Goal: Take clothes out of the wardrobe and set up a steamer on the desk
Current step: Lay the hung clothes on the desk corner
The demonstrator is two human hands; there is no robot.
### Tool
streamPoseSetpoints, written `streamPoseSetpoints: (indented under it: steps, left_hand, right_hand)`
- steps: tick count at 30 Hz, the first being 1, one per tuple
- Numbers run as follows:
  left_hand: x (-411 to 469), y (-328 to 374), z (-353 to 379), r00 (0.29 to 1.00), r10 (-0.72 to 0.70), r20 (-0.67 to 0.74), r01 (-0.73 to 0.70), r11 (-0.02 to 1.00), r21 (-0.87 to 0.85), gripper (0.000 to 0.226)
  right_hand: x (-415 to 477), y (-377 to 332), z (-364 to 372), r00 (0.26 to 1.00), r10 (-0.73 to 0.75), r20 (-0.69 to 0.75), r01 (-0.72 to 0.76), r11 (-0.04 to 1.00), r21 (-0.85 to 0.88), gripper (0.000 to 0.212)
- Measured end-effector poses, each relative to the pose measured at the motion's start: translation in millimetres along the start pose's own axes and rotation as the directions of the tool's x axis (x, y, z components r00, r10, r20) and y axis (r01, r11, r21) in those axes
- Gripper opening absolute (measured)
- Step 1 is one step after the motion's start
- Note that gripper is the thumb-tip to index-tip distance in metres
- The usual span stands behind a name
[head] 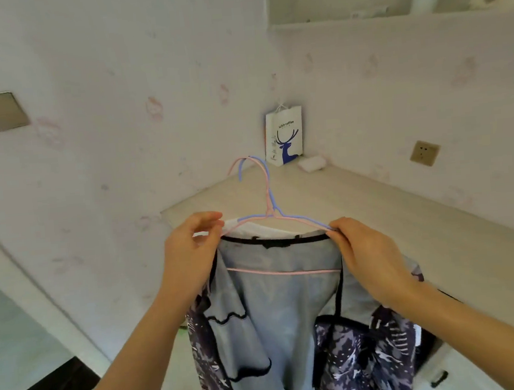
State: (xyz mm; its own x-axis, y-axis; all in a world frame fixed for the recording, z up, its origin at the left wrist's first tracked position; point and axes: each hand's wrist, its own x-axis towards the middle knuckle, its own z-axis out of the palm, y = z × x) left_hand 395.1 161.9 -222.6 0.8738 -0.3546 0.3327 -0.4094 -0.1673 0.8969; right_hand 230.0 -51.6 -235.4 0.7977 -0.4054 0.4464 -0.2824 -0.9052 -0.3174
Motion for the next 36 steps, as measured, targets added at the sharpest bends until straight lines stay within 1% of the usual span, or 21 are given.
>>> streamPoseSetpoints:
  steps: [2, 3, 6, 8, 11, 13, 15, 17, 22, 27, 31, 36]
  left_hand:
    - [24, -21, 1, 0.994, 0.099, 0.053, -0.107, 0.974, 0.201, 0.029]
    - [35, -32, 1, 0.987, 0.122, 0.104, -0.146, 0.955, 0.258, 0.035]
    - [71, -64, 0, 0.967, 0.116, 0.225, -0.185, 0.930, 0.318, 0.047]
    - [98, -81, -3, 0.950, 0.145, 0.275, -0.246, 0.893, 0.377, 0.048]
    - [139, -97, -6, 0.932, 0.190, 0.310, -0.316, 0.843, 0.436, 0.043]
    - [164, -105, -7, 0.933, 0.220, 0.284, -0.325, 0.852, 0.410, 0.036]
    - [190, -110, -8, 0.937, 0.270, 0.223, -0.339, 0.860, 0.382, 0.029]
    - [215, -112, -8, 0.934, 0.307, 0.180, -0.353, 0.865, 0.357, 0.024]
    - [272, -114, 0, 0.930, 0.342, 0.135, -0.368, 0.868, 0.333, 0.021]
    - [323, -112, 13, 0.915, 0.386, 0.120, -0.404, 0.868, 0.288, 0.021]
    - [357, -116, 29, 0.915, 0.393, 0.097, -0.404, 0.871, 0.280, 0.019]
    - [398, -129, 52, 0.917, 0.392, 0.069, -0.394, 0.871, 0.292, 0.018]
  right_hand:
    - [18, 3, 6, 1.000, -0.009, 0.000, 0.009, 1.000, 0.005, 0.028]
    - [26, 5, 9, 1.000, -0.014, -0.013, 0.014, 1.000, 0.005, 0.030]
    - [55, 7, 19, 0.997, -0.026, -0.069, 0.026, 1.000, 0.002, 0.043]
    - [78, 6, 25, 0.995, -0.013, -0.100, 0.013, 1.000, 0.008, 0.047]
    - [115, 3, 37, 0.991, 0.005, -0.134, -0.006, 1.000, -0.007, 0.044]
    - [141, -1, 46, 0.989, 0.023, -0.144, -0.028, 0.999, -0.032, 0.037]
    - [165, -3, 55, 0.987, 0.039, -0.154, -0.047, 0.998, -0.048, 0.026]
    - [186, -4, 63, 0.985, 0.060, -0.164, -0.071, 0.996, -0.062, 0.022]
    - [232, 0, 79, 0.976, 0.079, -0.202, -0.093, 0.994, -0.060, 0.024]
    - [274, 7, 88, 0.967, 0.092, -0.237, -0.102, 0.994, -0.030, 0.020]
    - [309, 19, 96, 0.969, 0.103, -0.224, -0.109, 0.994, -0.013, 0.023]
    - [353, 40, 111, 0.970, 0.067, -0.232, -0.071, 0.997, -0.009, 0.024]
